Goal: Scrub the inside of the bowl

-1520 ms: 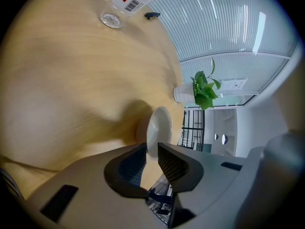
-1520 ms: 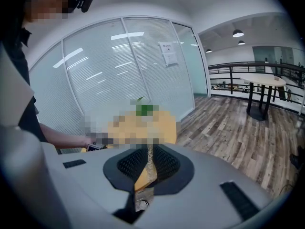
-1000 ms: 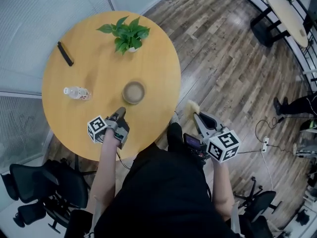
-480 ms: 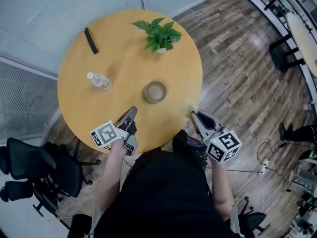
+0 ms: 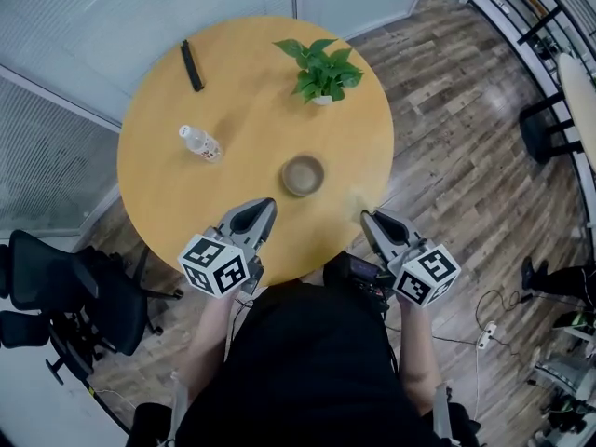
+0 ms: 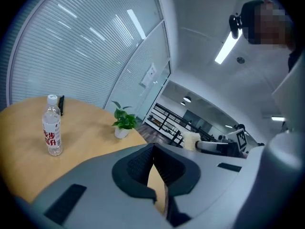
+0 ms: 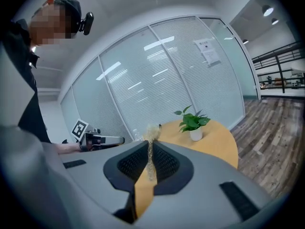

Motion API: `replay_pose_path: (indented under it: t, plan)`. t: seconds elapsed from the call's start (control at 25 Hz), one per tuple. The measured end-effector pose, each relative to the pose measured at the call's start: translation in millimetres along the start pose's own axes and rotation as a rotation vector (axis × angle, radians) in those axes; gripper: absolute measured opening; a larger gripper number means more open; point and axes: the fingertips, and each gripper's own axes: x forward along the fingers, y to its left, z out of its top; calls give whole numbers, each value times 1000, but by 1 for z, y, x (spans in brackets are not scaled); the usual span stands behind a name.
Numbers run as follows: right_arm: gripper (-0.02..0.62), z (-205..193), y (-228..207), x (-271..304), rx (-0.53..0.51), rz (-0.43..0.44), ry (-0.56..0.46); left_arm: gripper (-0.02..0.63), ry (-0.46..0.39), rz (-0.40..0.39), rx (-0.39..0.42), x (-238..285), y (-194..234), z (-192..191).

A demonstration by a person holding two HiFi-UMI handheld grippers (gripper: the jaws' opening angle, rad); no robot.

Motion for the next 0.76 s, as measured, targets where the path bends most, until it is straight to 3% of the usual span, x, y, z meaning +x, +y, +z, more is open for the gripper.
replay_pose_path:
  t: [0.76]
  plan:
    - [35, -3, -20, -11, -18, 5, 35, 12, 39, -4, 52, 24, -21, -11]
